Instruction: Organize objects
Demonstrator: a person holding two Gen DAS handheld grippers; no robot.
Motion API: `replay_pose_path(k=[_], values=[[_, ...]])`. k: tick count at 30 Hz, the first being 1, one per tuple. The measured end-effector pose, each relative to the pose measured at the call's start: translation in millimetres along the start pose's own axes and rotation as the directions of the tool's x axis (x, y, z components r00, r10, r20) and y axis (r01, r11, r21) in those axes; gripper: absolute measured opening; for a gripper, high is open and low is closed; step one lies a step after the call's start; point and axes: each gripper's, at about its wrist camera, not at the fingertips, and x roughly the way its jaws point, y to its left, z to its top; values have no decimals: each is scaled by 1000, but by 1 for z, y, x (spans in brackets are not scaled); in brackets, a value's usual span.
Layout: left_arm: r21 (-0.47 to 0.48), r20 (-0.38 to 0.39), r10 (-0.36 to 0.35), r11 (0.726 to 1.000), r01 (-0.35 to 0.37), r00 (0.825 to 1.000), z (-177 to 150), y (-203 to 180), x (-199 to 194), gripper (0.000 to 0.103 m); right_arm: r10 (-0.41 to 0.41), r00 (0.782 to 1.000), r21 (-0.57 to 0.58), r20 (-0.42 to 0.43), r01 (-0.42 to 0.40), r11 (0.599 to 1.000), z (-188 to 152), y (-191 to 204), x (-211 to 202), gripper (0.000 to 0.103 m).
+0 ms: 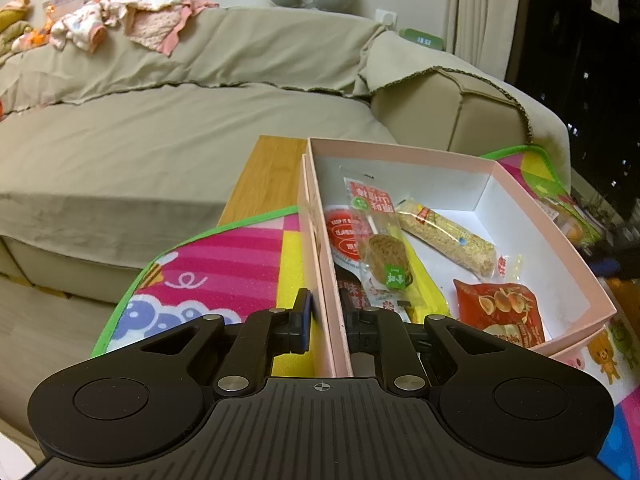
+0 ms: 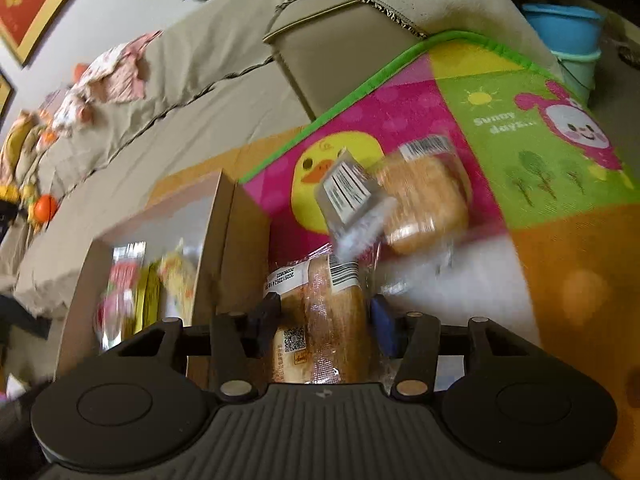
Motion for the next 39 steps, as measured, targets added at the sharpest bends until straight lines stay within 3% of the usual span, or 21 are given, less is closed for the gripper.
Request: replay_pose_path(k=[7, 10, 13, 15, 17, 20, 22, 25, 30, 39], values=[[-1, -1, 3, 1000, -3, 1000, 1, -1, 1, 15, -33, 999, -7, -13, 33, 999, -38, -18, -42, 50], [0, -2, 4, 1000, -4, 1000, 1, -1, 1, 15, -66, 998, 4, -1, 66, 998, -58, -25, -59, 57], [1, -3, 5, 1000, -5, 1000, 1, -1, 0, 15, -87, 996, 13, 19, 87, 996, -76, -32, -76, 65], [1, -3, 5, 1000, -5, 1000, 1, -1, 0, 15, -98, 994, -5, 38, 98, 995, -91, -32, -86, 76], [3, -3, 6, 1000, -6, 1000, 1, -1, 0, 15, -132, 990, -50, 48, 134, 990, -105, -26, -89, 86], [5, -5, 9, 1000, -9, 1000, 0, 1, 0, 15, -197, 978, -172, 68, 206, 963, -129, -12, -87, 90], [8, -6, 12, 1000, -12, 1000, 0, 0, 1, 15, -212, 974, -229, 74, 224, 947, -140, -3, -83, 103], [12, -8, 17, 1000, -17, 1000, -1, -2, 0, 15, -249, 962, -257, 112, 270, 928, -151, 5, -78, 103], [11, -8, 20, 1000, -20, 1000, 0, -3, -1, 15, -258, 949, -208, 181, 293, 933, -159, 3, -80, 103], [6, -5, 19, 1000, -19, 1000, 0, -2, -3, 15, -258, 952, -218, 167, 291, 931, -157, 4, -77, 103]])
